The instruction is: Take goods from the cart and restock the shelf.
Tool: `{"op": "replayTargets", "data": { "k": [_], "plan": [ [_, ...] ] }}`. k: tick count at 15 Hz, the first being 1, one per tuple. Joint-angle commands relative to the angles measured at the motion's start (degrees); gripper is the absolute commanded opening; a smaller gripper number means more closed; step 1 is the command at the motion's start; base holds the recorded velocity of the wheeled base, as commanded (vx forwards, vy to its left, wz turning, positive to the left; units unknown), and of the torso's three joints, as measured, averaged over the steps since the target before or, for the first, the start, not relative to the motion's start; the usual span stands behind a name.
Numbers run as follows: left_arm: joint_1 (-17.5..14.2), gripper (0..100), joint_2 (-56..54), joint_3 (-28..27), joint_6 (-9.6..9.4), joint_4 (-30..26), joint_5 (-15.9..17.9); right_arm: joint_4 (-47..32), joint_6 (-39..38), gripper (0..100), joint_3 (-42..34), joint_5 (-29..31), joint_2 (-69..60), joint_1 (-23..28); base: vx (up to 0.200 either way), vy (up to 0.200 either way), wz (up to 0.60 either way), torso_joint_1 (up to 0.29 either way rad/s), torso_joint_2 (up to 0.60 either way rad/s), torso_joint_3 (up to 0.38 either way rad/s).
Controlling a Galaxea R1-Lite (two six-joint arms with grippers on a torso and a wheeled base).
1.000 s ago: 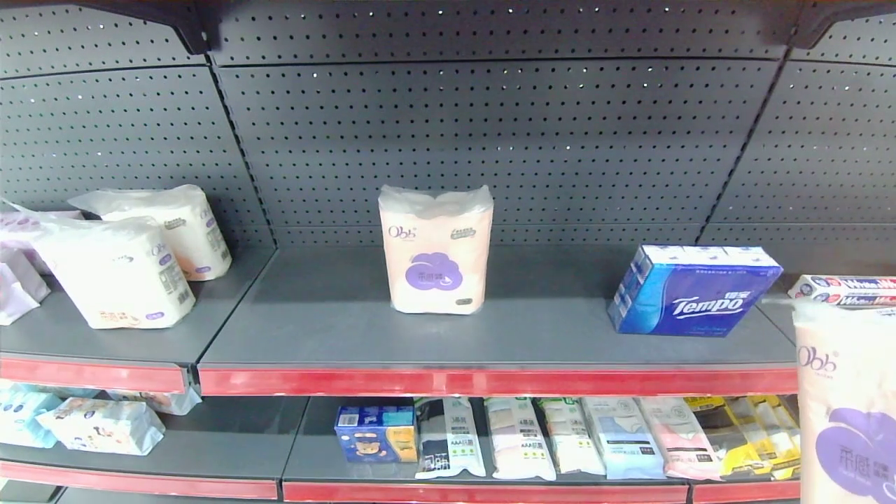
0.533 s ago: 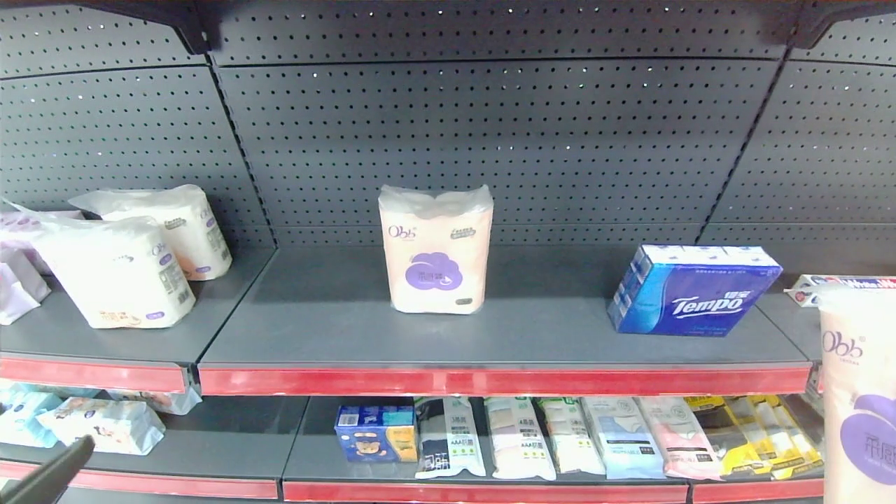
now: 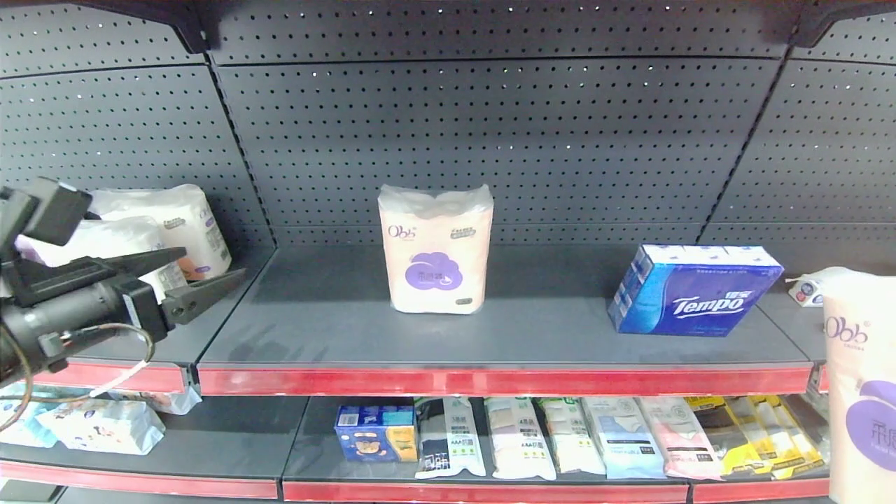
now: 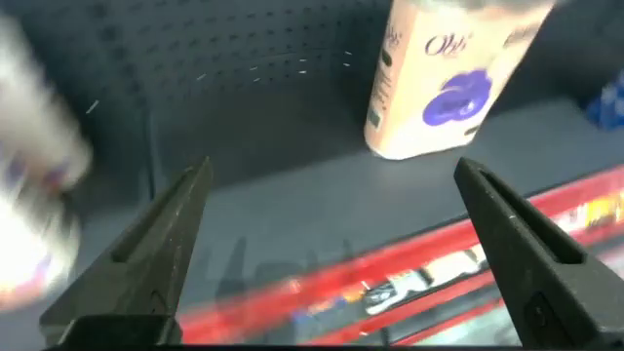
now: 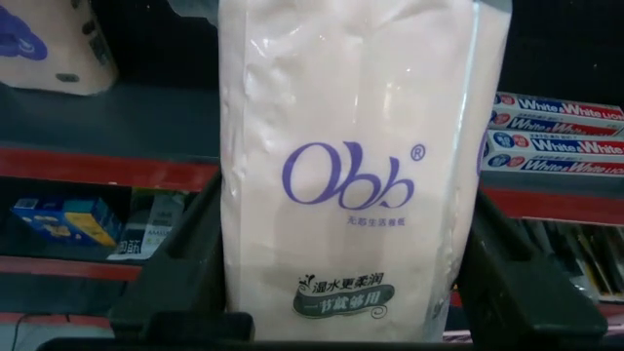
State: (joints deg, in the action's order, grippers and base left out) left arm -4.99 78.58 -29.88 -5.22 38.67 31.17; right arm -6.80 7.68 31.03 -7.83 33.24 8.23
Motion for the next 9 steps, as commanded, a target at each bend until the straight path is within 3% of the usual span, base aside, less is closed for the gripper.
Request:
{"op": "replayTargets", "data": {
  "k": [1, 6, 7, 9],
  "plan": [
    [-5.56, 100, 15.73, -3.08, -4.54, 6.42, 9.79, 0.03, -0.03, 0, 0.09, 0.00, 0.68, -0.14, 0.000, 0.000, 0.00, 0.000, 0.00, 0.000],
    [-5.21, 100, 30.84, -9.06, -5.94, 15.91, 26.66, 0.03, 3.22, 0, 0.26, 0.00, 2.44, 0.03, 0.000, 0.000, 0.00, 0.000, 0.00, 0.000],
    [-4.86, 100, 33.48, -10.37, -5.86, 18.28, 30.53, -0.05, 3.48, 0, 0.18, 0.00, 2.53, 0.21, 0.000, 0.000, 0.00, 0.000, 0.00, 0.000],
    [-3.54, 100, 36.29, -12.40, -4.98, 19.95, 35.10, -0.32, 3.75, 0, -0.18, 0.09, 2.53, 0.47, 0.000, 0.000, 0.00, 0.000, 0.00, 0.000]
  ]
}}
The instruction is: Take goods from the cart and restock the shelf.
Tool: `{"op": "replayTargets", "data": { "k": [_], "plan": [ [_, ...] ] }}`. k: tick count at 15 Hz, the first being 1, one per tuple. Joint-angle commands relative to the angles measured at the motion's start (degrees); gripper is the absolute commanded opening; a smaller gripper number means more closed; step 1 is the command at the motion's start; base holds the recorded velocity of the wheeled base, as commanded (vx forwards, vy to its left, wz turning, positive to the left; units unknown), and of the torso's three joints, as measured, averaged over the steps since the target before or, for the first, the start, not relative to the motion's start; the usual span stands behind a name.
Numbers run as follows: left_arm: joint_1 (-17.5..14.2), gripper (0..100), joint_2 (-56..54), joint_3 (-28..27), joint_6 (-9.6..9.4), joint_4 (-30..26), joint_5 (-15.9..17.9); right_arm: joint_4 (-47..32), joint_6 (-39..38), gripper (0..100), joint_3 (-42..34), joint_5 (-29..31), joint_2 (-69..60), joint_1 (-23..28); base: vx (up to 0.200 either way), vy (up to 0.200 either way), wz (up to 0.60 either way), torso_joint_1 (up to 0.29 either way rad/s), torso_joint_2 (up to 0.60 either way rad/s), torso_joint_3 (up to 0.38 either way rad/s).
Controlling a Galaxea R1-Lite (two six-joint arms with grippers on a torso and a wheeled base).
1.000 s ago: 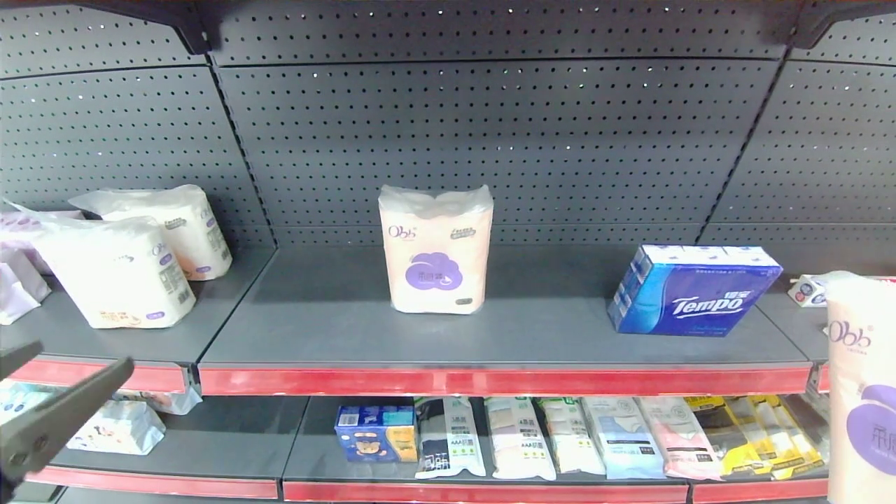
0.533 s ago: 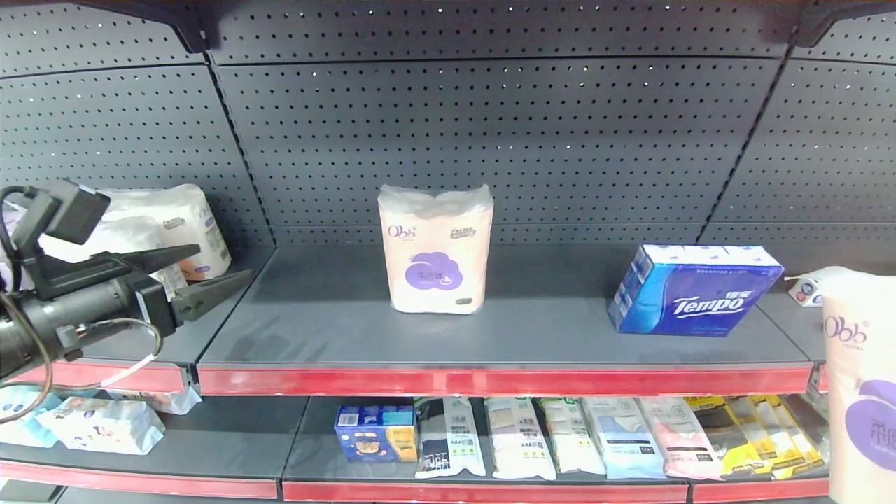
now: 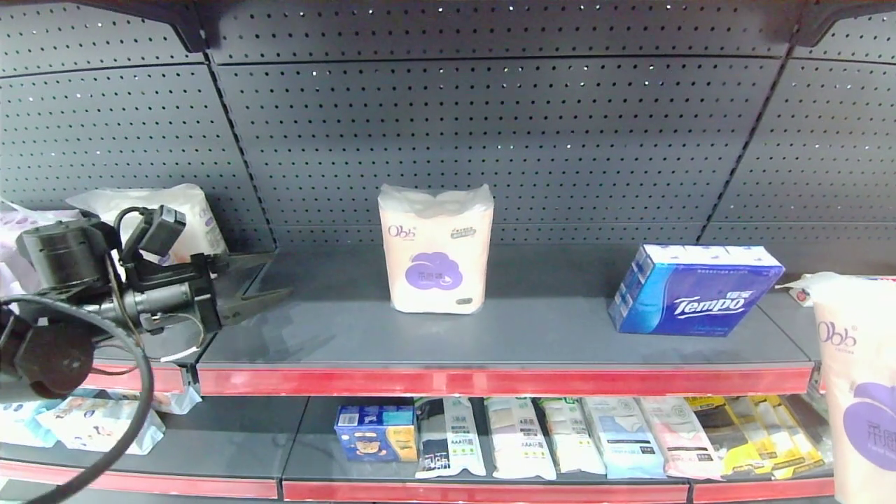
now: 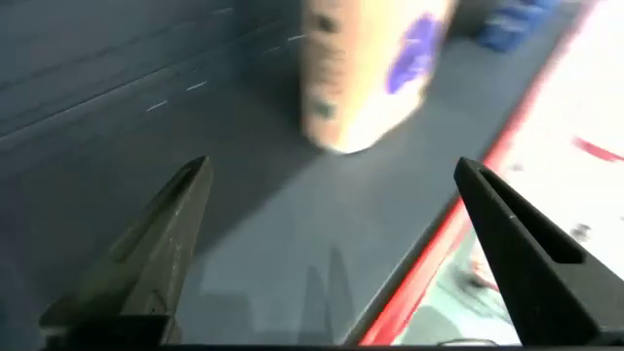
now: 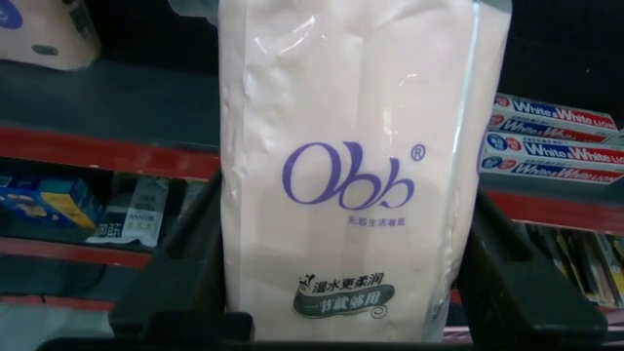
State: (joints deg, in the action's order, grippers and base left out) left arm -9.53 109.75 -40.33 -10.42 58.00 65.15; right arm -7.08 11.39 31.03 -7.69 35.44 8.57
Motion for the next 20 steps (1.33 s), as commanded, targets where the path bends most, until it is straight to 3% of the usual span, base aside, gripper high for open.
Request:
{"op": "replayTargets", "data": {
  "k": [1, 3, 6, 9, 10, 16, 18, 20],
  "plan": [
    [1.97, 100, 5.74, -2.92, 1.72, 0.71, 1.39, -0.04, 0.22, 0, -0.18, -0.04, 0.33, 0.13, 0.000, 0.000, 0.00, 0.000, 0.00, 0.000],
    [4.96, 100, 8.02, -7.75, 5.94, 1.41, 1.65, 0.05, 1.36, 0, -0.61, 0.13, 0.16, 0.13, 0.000, 0.000, 0.00, 0.000, 0.00, 0.000],
    [6.90, 100, 14.53, -15.75, 6.82, 5.98, 1.74, 0.05, 1.45, 0, -0.61, 0.13, 0.07, 0.13, 0.000, 0.000, 0.00, 0.000, 0.00, 0.000],
    [9.62, 100, 15.14, -19.44, 13.32, 8.09, 1.74, 0.05, 1.89, 0, -1.14, 0.13, -0.28, 0.13, 0.000, 0.000, 0.00, 0.000, 0.00, 0.000],
    [10.24, 100, 15.76, -20.85, 14.20, 8.71, 1.74, 0.05, 2.06, 0, -1.32, 0.13, -0.37, 0.13, 0.000, 0.000, 0.00, 0.000, 0.00, 0.000],
    [12.17, 100, 18.92, -25.86, 14.99, 9.32, 2.27, 0.05, 2.15, 0, -1.14, 0.13, -0.28, 0.13, 0.000, 0.000, 0.00, 0.000, 0.00, 0.000],
    [13.14, 100, 19.36, -26.65, 16.40, 9.32, 2.62, 0.05, 2.50, 0, -0.97, 0.13, -0.28, 0.13, 0.000, 0.000, 0.00, 0.000, 0.00, 0.000],
    [13.31, 100, 20.50, -28.58, 16.58, 9.32, 2.71, 0.05, 2.94, 0, -0.97, 0.13, -0.46, 0.13, 0.000, 0.000, 0.00, 0.000, 0.00, 0.000]
  ]
}}
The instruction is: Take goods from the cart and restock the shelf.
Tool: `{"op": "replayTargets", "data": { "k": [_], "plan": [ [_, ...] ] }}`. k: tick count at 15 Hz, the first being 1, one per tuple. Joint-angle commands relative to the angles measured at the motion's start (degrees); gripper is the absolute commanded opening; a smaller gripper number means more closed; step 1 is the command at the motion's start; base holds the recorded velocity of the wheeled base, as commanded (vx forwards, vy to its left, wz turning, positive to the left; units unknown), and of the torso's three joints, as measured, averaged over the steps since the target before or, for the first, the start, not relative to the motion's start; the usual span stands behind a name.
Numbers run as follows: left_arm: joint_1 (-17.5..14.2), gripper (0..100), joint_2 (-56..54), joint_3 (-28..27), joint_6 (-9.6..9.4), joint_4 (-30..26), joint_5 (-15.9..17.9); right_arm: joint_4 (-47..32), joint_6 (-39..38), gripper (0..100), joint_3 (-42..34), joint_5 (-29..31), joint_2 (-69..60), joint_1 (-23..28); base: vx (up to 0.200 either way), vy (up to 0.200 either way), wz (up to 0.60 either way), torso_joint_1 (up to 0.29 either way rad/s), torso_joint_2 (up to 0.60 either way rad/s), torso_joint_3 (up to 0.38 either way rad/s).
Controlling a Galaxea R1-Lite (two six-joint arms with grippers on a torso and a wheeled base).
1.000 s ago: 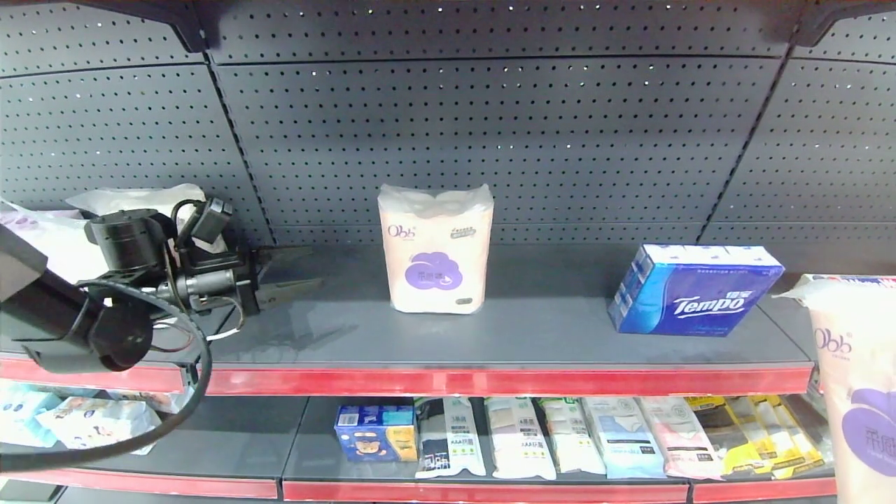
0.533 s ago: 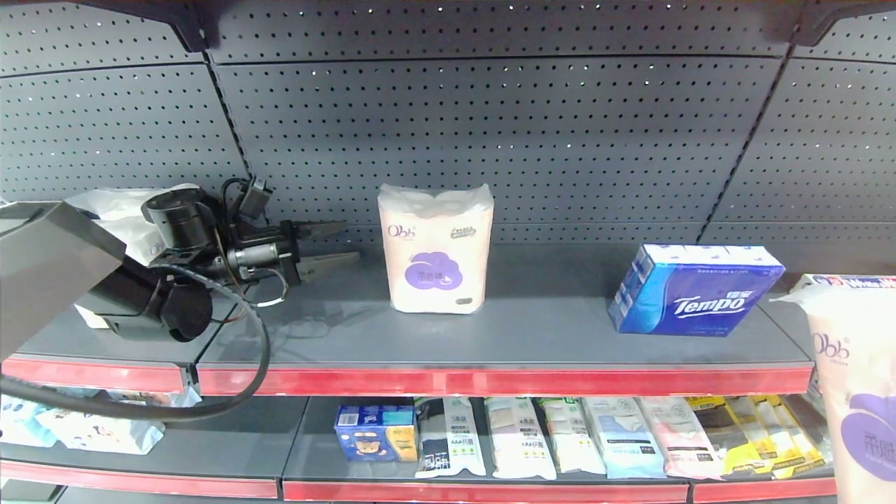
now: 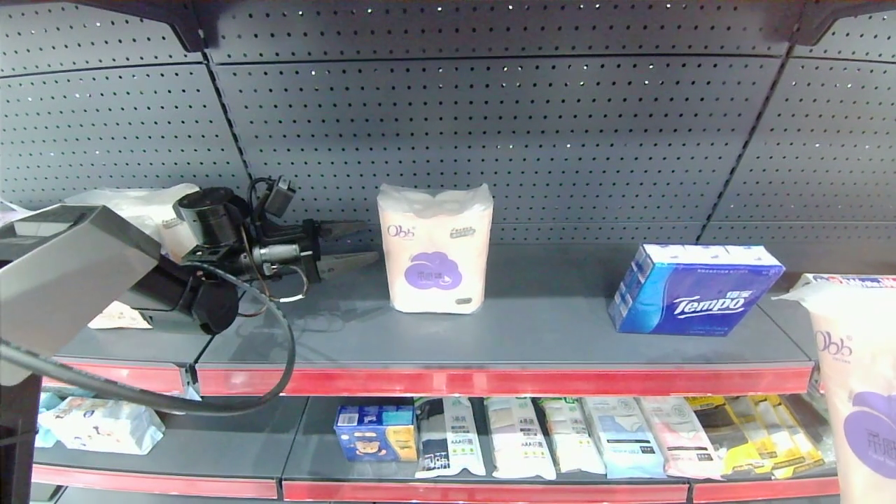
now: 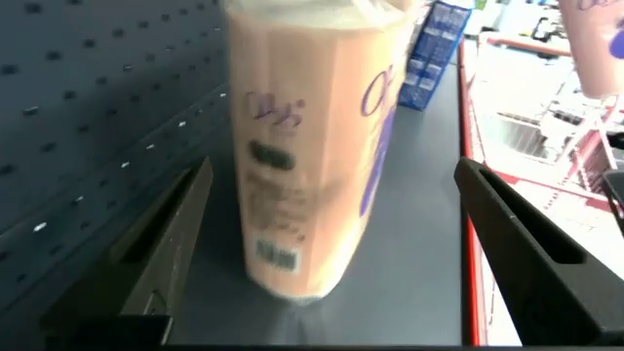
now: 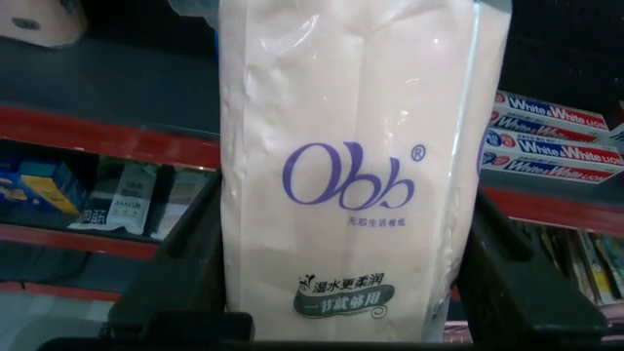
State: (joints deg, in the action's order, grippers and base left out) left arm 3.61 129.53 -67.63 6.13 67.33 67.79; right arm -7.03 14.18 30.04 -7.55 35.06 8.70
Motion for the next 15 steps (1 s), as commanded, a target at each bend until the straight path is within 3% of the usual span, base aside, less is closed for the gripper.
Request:
{"op": "replayTargets", "data": {
  "k": [1, 15],
  "plan": [
    [0.26, 100, 0.99, -2.33, 0.02, -0.09, 0.06, 0.00, 0.15, 0, -0.07, -0.01, -0.08, 0.00, 0.000, 0.000, 0.00, 0.000, 0.00, 0.000],
    [2.19, 100, 5.04, -7.07, 1.34, -0.36, 0.06, 0.00, 2.26, 0, 0.11, -0.01, -0.17, -0.09, 0.000, 0.000, 0.00, 0.000, 0.00, 0.000]
  ]
}}
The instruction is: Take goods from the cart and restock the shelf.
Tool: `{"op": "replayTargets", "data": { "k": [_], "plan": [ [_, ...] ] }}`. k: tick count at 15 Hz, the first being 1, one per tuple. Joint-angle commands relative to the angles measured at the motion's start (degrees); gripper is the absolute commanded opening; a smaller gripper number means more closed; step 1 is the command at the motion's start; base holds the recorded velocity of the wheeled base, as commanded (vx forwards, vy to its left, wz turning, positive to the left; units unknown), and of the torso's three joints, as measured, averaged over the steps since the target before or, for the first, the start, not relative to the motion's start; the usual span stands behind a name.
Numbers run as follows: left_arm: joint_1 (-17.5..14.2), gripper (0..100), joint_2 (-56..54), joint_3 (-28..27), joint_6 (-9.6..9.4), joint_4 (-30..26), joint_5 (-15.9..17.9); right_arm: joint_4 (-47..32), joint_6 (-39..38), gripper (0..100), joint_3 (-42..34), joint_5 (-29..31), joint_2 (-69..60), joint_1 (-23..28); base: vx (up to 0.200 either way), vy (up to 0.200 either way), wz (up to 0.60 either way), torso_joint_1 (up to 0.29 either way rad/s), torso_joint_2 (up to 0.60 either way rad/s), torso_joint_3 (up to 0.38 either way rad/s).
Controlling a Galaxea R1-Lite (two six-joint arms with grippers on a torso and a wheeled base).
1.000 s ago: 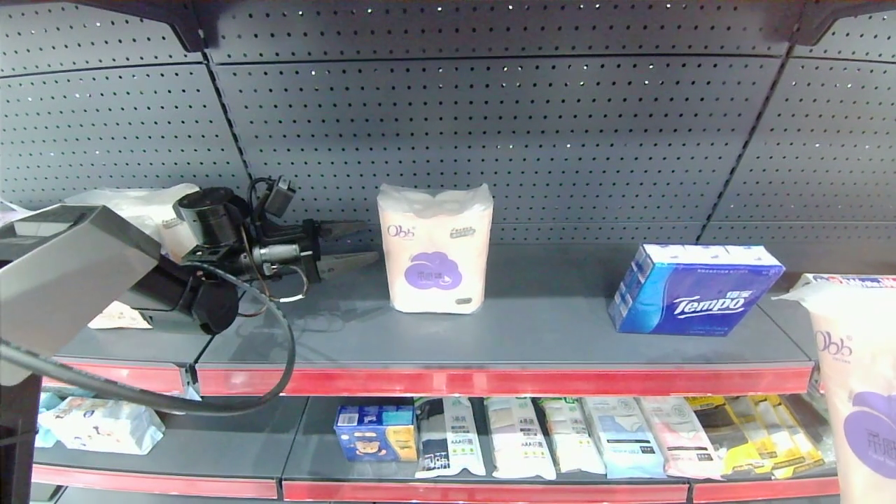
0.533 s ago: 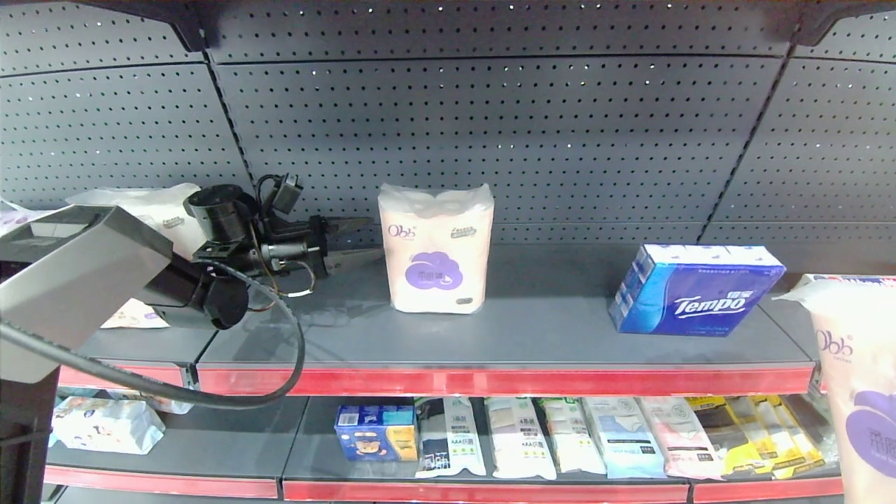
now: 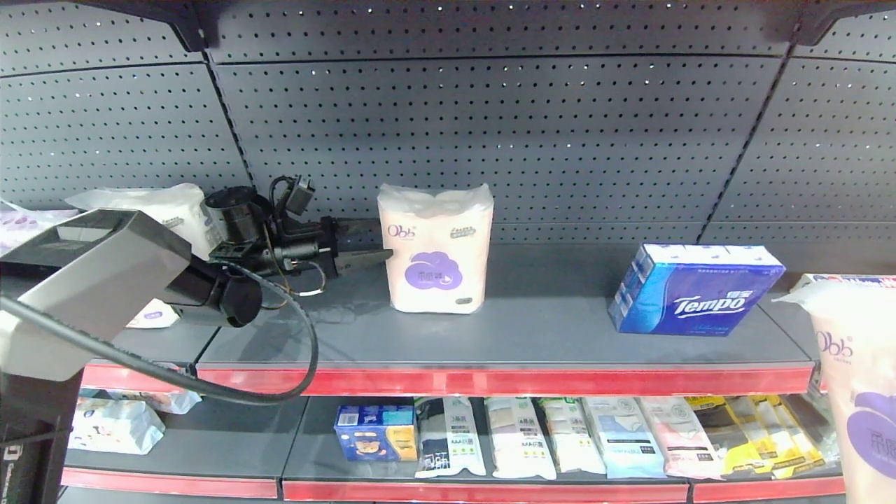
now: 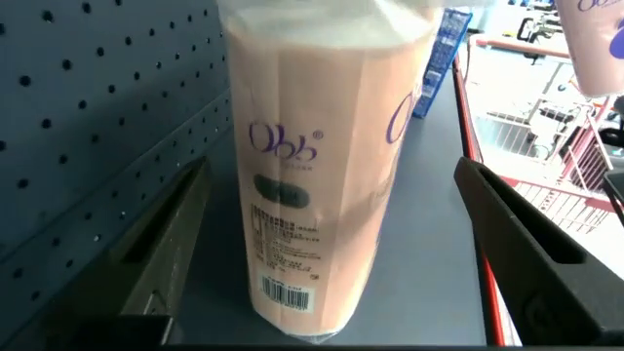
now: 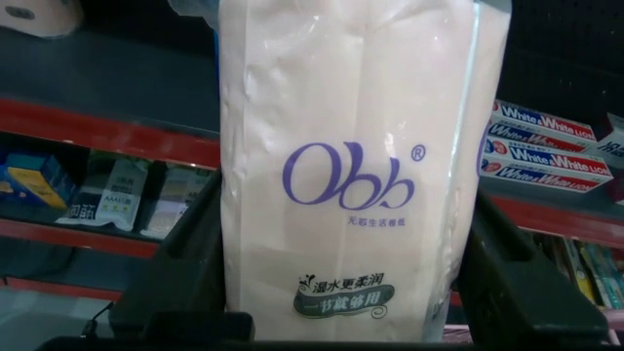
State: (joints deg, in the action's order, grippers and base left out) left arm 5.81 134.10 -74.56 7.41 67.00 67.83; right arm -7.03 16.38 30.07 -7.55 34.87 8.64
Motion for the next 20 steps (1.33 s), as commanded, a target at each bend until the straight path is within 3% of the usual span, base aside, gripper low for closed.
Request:
{"op": "replayTargets", "data": {
  "k": [1, 6, 8, 20],
  "plan": [
    [0.34, 100, 0.73, -0.06, -0.03, 0.15, 0.02, 0.00, 0.14, 0, 0.16, -0.01, 0.12, -0.12, 0.000, 0.000, 0.00, 0.000, 0.00, 0.000],
    [1.04, 100, 2.05, -3.93, 0.50, -0.99, 0.11, 0.00, 0.14, 0, -0.10, -0.01, 0.03, -0.21, 0.000, 0.000, 0.00, 0.000, 0.00, 0.000],
    [1.74, 100, 2.13, -4.02, 1.73, -1.26, 0.02, 0.00, 0.14, 0, -0.19, -0.01, 0.03, -0.21, 0.000, 0.000, 0.00, 0.000, 0.00, 0.000],
    [3.77, 100, 5.12, -7.88, 2.17, -1.35, 0.02, -0.09, 0.75, 0, -0.54, -0.01, -0.85, -0.29, 0.000, 0.000, 0.00, 0.000, 0.00, 0.000]
  ]
}}
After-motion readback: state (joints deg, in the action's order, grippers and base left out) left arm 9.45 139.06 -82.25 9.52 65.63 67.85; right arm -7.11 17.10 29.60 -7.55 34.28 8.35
